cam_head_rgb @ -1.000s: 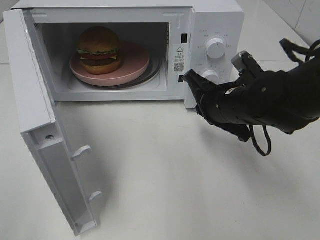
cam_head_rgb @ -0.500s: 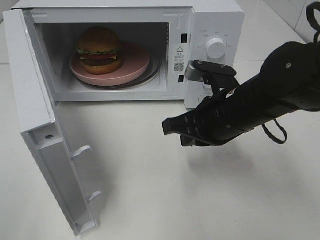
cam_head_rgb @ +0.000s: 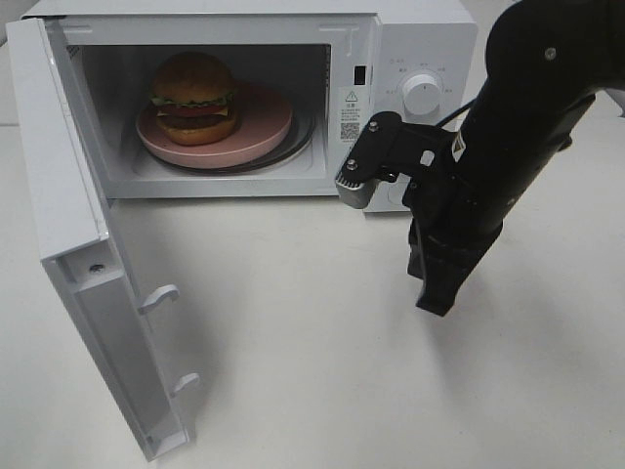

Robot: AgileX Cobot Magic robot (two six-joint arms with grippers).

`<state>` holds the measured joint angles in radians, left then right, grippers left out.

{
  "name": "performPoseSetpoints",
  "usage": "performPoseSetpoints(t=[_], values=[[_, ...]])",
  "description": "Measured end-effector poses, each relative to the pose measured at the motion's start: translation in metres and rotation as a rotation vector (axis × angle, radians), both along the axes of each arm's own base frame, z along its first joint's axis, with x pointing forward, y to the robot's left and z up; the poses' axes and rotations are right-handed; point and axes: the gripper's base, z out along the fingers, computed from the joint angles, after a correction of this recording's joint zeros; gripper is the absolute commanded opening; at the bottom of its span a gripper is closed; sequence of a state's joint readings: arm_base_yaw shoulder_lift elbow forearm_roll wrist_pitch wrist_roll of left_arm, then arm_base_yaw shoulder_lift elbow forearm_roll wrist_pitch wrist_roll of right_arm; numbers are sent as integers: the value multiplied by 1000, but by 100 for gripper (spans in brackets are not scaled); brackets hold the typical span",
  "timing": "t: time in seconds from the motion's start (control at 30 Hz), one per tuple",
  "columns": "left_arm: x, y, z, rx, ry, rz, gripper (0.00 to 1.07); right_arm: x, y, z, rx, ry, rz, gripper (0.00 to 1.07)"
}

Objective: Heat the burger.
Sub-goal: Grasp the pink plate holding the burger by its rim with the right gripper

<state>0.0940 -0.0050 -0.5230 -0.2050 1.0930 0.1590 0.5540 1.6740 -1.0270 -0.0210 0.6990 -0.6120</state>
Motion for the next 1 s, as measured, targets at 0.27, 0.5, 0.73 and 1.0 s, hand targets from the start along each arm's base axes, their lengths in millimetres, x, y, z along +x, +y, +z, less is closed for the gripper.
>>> performPoseSetpoints(t=[0.27,0.5,0.73,1.0], values=[[0,0,0,0,0,0,100,9,0,8,-119,-114,448,20],[0,0,0,0,0,0,100,20,10,13,-83,-286,587,80],[0,0,0,0,0,0,100,29,17,19,-44,-414,583,103],[0,0,0,0,0,0,100,27,35,25,-50,-548,681,101]])
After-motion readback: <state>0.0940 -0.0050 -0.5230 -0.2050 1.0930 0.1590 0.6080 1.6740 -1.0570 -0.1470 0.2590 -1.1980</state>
